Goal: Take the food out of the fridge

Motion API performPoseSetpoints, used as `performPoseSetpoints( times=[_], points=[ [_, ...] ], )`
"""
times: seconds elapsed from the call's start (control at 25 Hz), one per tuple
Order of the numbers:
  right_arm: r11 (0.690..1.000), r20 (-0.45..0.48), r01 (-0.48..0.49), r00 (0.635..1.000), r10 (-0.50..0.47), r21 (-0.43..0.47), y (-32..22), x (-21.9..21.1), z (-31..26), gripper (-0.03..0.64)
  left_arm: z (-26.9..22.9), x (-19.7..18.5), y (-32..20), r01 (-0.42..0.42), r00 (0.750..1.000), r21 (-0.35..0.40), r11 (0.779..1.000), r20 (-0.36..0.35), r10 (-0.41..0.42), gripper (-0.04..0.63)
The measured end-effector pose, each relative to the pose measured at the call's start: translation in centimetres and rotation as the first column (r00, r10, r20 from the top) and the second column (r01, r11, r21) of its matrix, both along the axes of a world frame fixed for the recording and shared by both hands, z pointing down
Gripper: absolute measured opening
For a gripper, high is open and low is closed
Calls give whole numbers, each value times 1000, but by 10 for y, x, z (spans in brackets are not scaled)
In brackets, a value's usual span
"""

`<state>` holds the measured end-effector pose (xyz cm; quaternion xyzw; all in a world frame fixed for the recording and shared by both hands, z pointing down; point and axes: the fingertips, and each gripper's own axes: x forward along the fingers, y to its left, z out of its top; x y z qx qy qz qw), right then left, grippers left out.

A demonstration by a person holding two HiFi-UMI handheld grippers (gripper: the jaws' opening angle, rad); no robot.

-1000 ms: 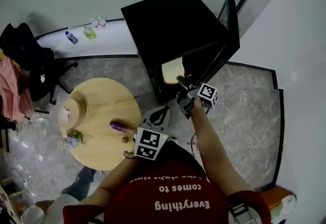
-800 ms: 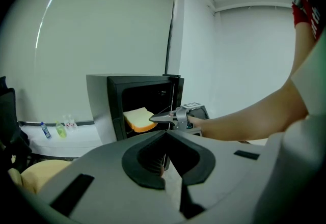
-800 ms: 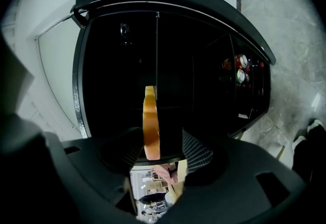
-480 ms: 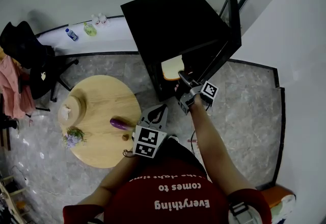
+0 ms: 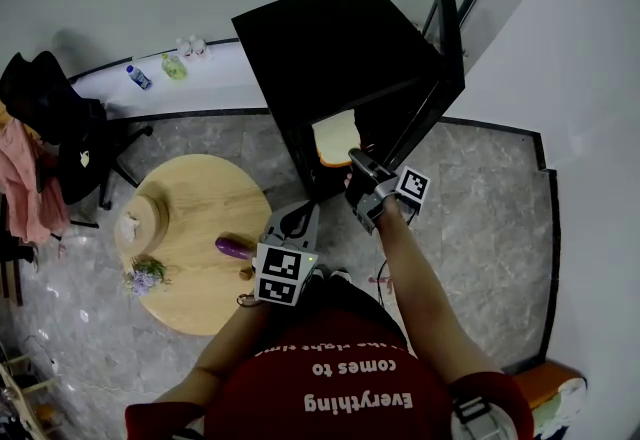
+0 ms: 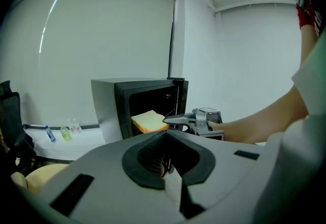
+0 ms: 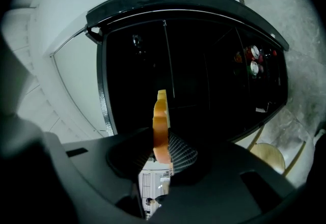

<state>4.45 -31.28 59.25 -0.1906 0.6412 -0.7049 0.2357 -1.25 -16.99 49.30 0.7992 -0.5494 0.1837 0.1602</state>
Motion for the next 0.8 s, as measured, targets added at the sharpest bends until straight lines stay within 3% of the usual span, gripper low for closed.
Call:
performPoseSetpoints(
  times=[0.44, 0.68, 0.8],
  points=[
    [987, -99, 79, 993, -65, 139, 47, 37, -21, 94, -5, -14, -10, 28, 1000, 20, 999, -5, -28, 6],
    [955, -219, 175, 968, -123, 239, 81, 51, -38, 94, -8, -19, -17, 35, 999, 34, 999, 0, -35, 6],
    [945, -229, 190, 965, -129, 268, 98, 55, -55, 94, -9, -18, -18, 32, 999, 37, 999, -1, -32, 6]
  ],
)
